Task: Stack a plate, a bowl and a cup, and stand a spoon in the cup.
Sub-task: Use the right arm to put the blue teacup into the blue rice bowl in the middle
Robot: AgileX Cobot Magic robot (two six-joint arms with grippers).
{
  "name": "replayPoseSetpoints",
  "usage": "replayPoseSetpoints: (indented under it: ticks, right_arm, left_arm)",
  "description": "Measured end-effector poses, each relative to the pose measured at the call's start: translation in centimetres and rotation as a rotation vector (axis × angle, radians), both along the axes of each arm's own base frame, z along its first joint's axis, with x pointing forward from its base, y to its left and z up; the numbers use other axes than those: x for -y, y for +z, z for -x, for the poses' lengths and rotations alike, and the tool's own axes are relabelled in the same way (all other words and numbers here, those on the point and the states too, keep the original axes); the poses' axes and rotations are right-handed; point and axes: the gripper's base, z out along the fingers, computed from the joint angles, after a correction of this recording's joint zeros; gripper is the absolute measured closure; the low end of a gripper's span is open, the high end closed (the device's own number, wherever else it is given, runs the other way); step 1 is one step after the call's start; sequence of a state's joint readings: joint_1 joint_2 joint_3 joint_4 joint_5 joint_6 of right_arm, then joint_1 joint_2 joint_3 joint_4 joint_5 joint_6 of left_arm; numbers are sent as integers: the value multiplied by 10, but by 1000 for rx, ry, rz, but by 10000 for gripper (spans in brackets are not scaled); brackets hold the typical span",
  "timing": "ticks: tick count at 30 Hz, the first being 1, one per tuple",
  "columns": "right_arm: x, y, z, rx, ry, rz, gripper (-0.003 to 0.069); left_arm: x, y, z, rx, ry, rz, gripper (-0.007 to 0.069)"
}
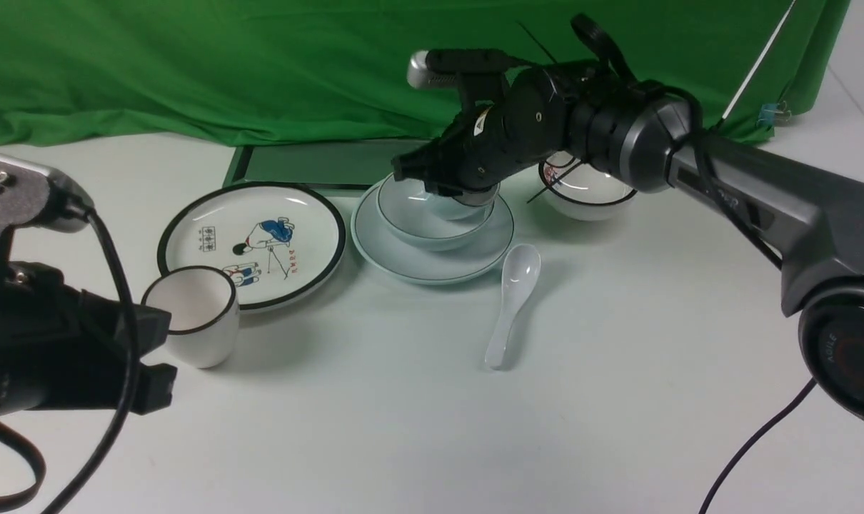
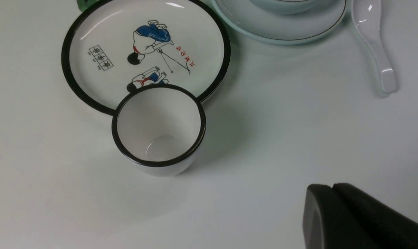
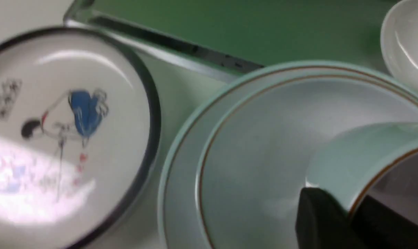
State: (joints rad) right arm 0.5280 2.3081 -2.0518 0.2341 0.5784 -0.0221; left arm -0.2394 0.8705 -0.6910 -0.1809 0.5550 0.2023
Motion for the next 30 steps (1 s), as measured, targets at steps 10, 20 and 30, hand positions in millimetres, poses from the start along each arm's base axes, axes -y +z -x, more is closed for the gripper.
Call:
replayPoseSetpoints:
  ticks: [10,20,30]
  right_arm:
    - [-6,2,12,29,186,142,584]
    - [-11,3,9,83,188,123,405]
    - [-1,66,25,37,291,242,325]
  left_arm:
    - [1,0,0,-4,2,18,656]
    - [1,0,0,-4,2,20,656]
    - [1,0,0,-4,2,20,656]
